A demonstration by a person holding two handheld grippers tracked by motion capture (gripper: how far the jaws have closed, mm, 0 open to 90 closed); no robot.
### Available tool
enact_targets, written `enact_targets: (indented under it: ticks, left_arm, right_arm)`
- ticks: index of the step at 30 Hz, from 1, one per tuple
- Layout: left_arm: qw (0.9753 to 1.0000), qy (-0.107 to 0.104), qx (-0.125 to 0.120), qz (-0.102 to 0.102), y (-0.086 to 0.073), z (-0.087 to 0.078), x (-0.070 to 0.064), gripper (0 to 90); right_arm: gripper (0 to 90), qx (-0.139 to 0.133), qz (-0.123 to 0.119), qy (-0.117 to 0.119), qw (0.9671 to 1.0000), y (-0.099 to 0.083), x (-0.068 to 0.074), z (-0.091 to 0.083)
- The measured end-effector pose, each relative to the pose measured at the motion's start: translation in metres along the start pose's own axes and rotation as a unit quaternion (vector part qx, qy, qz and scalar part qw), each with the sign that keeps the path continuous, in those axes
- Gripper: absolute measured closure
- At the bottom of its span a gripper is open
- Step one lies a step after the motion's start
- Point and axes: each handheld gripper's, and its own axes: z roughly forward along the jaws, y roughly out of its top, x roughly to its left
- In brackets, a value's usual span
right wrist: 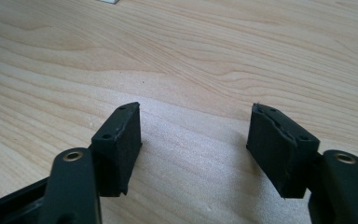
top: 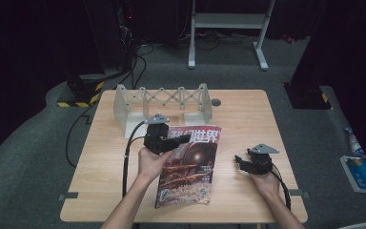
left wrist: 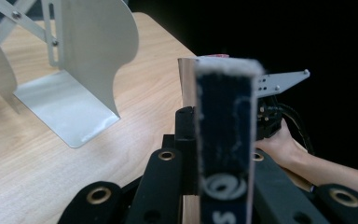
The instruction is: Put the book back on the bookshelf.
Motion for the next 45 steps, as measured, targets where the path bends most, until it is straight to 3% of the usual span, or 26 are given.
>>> enact_targets:
  ticks: [6,20,45]
  left_arm:
    - [0.9999,0.009,-0.009,0.01,0.008,-0.006,-0.002,84.3]
    - [0.9984,0.039,-0.022,0.034,0.024,-0.022,-0.006,84.3]
    - [0.9946,0.087,-0.038,0.041,0.034,-0.04,0.004,84.2]
  right_arm:
    - [31.3,-0.016,0.002,-0.004,0.9999,-0.003,0.001,0.002]
    - [31.1,-0.021,0.004,-0.008,0.9997,-0.005,0.002,0.002]
    - [31.2,-0.022,0.005,-0.009,0.9997,-0.005,0.002,0.002]
